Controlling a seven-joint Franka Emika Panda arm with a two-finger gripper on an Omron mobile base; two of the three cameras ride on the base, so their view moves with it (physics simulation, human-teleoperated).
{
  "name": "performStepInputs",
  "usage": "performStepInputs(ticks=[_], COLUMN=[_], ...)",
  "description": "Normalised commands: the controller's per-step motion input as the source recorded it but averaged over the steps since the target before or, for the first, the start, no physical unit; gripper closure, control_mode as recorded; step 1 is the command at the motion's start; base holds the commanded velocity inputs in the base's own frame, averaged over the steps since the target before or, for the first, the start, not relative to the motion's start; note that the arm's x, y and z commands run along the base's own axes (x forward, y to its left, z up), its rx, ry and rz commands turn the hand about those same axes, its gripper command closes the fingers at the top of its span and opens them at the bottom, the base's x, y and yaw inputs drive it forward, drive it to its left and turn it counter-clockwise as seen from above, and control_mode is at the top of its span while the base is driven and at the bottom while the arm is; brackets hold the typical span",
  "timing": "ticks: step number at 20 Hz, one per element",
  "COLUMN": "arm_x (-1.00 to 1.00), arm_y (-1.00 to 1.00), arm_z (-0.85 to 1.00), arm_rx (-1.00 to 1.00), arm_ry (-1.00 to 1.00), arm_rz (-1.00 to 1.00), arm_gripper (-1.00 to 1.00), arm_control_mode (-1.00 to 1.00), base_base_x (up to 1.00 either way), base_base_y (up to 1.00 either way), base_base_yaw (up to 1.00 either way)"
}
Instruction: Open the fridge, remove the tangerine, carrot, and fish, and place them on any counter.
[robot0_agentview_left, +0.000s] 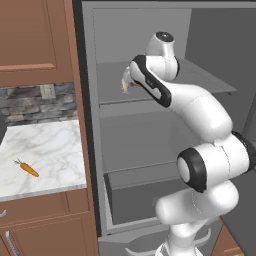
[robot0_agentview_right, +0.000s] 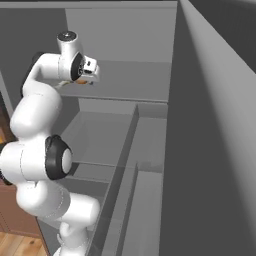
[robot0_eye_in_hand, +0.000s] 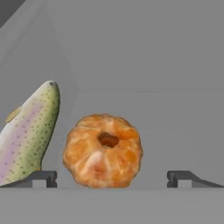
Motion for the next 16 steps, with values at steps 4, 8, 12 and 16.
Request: performStepInputs(ticks=[4,8,12,16], arm_x=[0.34,0.21,-0.08,-0.08], arm_y=[0.00,0.00,0.02,0.02], arm_z=[-0.10,-0.08,-0.15,-0.11], arm_rx=[0.00,0.00,0.00,0.00], arm_ry=[0.00,0.00,0.00,0.01], arm_rz=[0.00,0.00,0.00,0.00], arm_gripper=[-1.00,-1.00,1.00,1.00], arm_control_mode=[-1.00,-1.00,-1.00,-1.00], base_base_x=[0.00,0.00,0.00,0.00], base_base_y=[0.00,0.00,0.00,0.00], base_base_yaw=[0.00,0.00,0.00,0.00])
